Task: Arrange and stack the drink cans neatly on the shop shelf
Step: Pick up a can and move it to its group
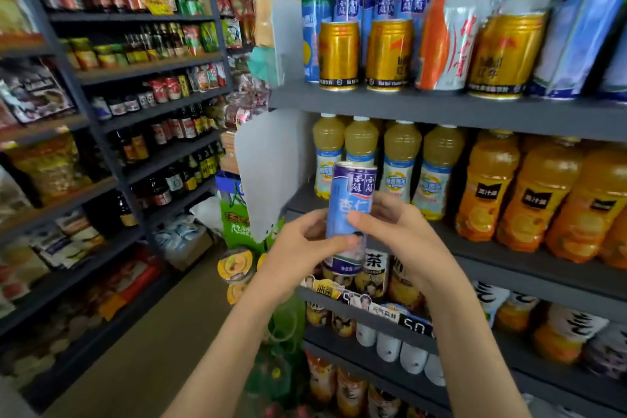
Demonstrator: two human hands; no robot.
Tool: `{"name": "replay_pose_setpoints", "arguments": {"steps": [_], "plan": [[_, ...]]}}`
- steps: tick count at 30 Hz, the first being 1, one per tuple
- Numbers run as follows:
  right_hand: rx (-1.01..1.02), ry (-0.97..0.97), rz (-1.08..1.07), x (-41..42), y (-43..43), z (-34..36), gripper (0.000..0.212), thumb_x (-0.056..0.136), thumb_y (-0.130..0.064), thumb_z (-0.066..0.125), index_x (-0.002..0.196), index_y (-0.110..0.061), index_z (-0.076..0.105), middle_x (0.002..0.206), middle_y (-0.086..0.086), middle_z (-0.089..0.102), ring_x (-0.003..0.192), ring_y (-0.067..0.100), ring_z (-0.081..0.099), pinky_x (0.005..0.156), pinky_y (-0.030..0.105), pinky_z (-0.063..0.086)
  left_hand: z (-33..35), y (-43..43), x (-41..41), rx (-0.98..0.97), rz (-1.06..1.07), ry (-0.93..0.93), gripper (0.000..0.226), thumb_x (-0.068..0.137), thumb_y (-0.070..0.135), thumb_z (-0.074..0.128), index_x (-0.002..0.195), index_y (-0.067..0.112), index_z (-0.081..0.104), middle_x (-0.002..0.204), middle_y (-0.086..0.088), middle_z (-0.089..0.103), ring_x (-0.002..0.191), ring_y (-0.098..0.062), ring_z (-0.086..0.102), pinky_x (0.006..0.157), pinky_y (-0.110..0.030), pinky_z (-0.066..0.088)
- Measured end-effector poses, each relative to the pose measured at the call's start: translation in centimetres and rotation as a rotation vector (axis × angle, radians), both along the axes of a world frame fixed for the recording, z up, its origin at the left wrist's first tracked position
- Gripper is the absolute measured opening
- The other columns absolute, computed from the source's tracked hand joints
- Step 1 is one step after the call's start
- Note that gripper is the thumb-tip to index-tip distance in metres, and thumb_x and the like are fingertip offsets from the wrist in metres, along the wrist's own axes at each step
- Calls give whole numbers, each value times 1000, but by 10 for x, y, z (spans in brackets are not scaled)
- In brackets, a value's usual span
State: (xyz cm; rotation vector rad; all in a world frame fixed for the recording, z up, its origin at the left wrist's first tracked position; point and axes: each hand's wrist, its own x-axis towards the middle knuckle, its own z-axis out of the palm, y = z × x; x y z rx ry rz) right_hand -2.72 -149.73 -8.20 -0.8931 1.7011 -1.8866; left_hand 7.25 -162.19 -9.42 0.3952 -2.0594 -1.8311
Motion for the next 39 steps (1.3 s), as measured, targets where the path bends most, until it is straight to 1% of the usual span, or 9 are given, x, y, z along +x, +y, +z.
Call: {"name": "replay_pose_setpoints", "arguments": {"steps": [3,7,11,23,26,29,31,36,39], "plan": [[-16,50,-2,-16,-19,11,29,83,-10,67,112,-15,64,104,-1,72,96,7,67,83,21,53,12,-15,-17,34,-15,21,36,78,5,72,111,16,65,95,-1,74,79,-7,69,63,-14,49],[-65,111,-25,-31,-37,32,38,73,-31,67,108,-18,65,101,-7,73,96,6,67,78,17,51,35,-37,-32,20,-46,50,39,76,2,73,112,14,65,100,-4,73,95,-21,69,81,-28,55],[-118,181,-73,-34,-51,60,37,76,-33,72,110,-19,64,105,-6,72,100,8,66,83,20,52,60,-66,-33,-126,-116,37,45,68,17,82,110,21,66,99,4,74,94,-14,69,87,-31,54],[81,579,-132,-31,-78,221,37,69,-33,77,100,-15,68,99,3,73,89,13,68,74,19,55,180,-137,-47,-398,-359,259,44,60,32,87,100,26,71,94,6,74,88,-13,71,84,-37,56],[163,656,-179,-45,-81,267,34,69,-33,75,94,-10,72,97,8,73,89,18,67,84,29,53,214,-140,-59,-457,-389,329,46,63,42,80,106,29,67,93,10,74,86,-9,71,82,-34,57],[164,672,-228,-63,-84,307,17,68,-30,73,73,-13,73,81,3,73,76,12,66,75,22,55,236,-148,-81,-511,-343,432,49,66,58,65,109,34,64,95,16,73,89,-2,68,84,-29,55],[176,712,-291,-79,-85,328,15,74,-26,71,78,-12,71,80,0,72,74,10,66,74,21,55,245,-160,-101,-568,-245,488,48,67,66,57,109,43,62,101,18,70,97,1,64,91,-29,50],[345,807,-384,-116,-87,353,14,85,-22,64,82,-8,66,74,-2,70,72,7,65,70,18,53,260,-184,-151,-811,-61,459,28,90,43,53,116,40,62,115,25,59,109,4,54,99,-26,43],[441,847,-416,-139,-88,355,29,82,-26,68,96,-1,67,91,9,72,84,13,63,84,29,53,267,-192,-180,-961,-89,398,27,92,40,53,118,39,61,127,20,54,117,-1,49,101,-27,38]]}}
